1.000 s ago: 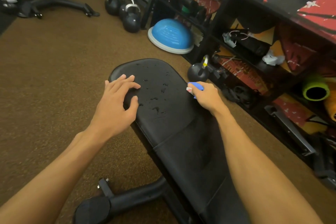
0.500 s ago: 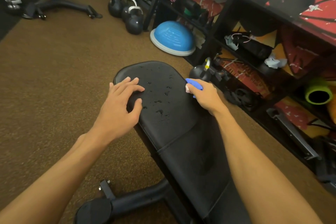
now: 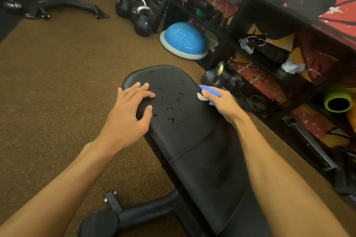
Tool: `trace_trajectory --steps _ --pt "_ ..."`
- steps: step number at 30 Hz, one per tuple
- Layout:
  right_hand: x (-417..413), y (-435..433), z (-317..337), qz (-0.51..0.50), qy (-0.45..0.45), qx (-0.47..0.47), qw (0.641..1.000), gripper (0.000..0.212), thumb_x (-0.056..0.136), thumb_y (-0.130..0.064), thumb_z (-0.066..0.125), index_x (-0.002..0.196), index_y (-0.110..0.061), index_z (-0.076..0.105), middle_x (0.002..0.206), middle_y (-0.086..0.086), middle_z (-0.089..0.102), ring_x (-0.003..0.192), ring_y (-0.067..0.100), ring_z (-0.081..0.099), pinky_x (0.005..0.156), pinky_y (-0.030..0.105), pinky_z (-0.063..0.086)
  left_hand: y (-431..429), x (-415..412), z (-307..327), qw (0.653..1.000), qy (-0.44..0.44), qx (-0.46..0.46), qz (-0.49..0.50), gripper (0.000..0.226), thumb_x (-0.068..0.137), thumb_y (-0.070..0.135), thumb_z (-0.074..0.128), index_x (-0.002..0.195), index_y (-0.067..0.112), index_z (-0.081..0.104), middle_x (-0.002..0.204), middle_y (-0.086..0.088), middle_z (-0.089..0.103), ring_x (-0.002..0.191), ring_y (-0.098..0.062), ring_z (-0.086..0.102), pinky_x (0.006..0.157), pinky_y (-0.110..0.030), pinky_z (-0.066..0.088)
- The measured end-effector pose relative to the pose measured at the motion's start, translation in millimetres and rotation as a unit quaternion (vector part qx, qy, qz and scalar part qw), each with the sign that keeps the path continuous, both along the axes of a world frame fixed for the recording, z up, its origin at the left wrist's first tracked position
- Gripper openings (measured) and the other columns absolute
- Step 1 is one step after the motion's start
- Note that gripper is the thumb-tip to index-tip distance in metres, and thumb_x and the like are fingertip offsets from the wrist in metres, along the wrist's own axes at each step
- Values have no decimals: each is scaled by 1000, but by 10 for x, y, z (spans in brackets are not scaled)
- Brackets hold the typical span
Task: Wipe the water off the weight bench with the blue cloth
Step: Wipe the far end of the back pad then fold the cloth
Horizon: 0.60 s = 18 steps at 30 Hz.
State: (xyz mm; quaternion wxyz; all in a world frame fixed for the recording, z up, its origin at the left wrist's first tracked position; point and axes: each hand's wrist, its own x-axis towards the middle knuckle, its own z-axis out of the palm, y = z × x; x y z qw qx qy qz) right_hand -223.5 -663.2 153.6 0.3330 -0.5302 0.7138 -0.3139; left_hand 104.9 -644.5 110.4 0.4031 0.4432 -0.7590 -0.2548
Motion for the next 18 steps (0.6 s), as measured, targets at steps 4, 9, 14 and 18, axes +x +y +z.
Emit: trace_trajectory --steps 4,9,14,18 --pt "-152 143 16 -34 -50 76 995 16 105 -43 65 102 -37 79 63 -20 64 57 0 56 51 12 38 -15 11 -19 1000 -1 -2 -2 31 103 28 58 133 32 62 160 12 47 158 -5 22 133 -52 4" --pt "187 -369 106 -22 16 43 999 40 106 -48 59 87 -13 66 58 -13 48 53 1 43 60 21 35 -19 9 -23 1000 -4 -3 -1 31 103 29 57 134 32 62 161 13 46 158 -4 21 133 -49 2" --pt "242 -405 53 4 20 -18 1000 35 105 -38 64 139 -32 69 128 -15 69 108 6 65 93 24 53 -25 26 -20 1000 -9 -5 -6 31 103 31 57 134 34 61 162 14 45 158 -2 20 133 -49 2" --pt "-83 -92 -45 -6 -40 24 999 23 107 -37 62 124 -33 77 86 -18 73 78 -1 62 69 11 46 -22 25 -19 1000 -1 -5 -8 31 103 30 58 134 33 61 162 14 45 158 -2 20 133 -47 0"
